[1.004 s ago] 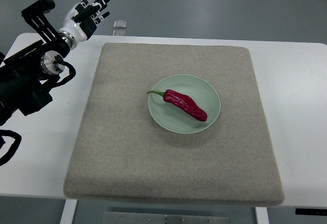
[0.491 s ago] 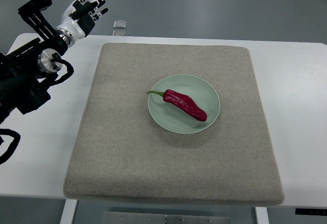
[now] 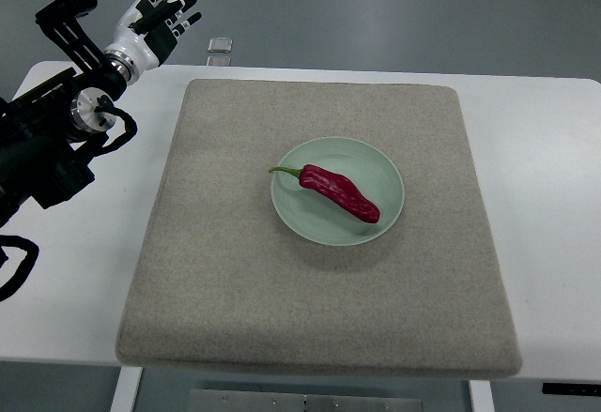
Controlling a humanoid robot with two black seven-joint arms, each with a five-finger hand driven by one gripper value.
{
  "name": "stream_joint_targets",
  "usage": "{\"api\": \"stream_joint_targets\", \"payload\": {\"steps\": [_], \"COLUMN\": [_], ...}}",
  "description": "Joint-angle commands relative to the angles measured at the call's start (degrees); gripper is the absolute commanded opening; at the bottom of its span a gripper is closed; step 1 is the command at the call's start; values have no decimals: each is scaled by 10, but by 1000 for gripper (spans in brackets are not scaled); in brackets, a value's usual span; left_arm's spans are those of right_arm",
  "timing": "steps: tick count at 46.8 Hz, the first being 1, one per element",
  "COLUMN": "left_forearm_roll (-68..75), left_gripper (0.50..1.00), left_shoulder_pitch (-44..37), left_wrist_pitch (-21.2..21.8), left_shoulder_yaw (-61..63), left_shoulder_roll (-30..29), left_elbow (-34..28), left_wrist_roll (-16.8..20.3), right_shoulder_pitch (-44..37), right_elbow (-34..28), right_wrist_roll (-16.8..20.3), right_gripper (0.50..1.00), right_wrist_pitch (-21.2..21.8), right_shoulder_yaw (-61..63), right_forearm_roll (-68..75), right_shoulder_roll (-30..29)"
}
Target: Place red pepper on plate with left hand
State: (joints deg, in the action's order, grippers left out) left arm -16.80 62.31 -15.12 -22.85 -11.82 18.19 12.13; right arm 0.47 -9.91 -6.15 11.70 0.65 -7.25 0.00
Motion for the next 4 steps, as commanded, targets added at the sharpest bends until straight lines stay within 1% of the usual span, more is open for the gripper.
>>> {"api": "stream_joint_targets", "payload": {"steps": [1, 4], "left_forearm_roll": [0, 0], "left_gripper": [964, 964], "left_shoulder_pitch": [-1, -1], "left_wrist_pitch": [0, 0], "left_shoulder_yaw": [0, 0], "left_shoulder_roll": [0, 0], "left_elbow": [-1, -1], "left_wrist_roll": [0, 0], "right_shoulder_pitch": [3, 3], "right_elbow": [-5, -5], "right_wrist_roll": [0, -2], "right_gripper": [928, 928], "right_wrist_pitch": [3, 3], "right_shoulder_yaw": [-2, -2], "right_forearm_roll": [-1, -1], "right_shoulder_roll": [0, 0]}}
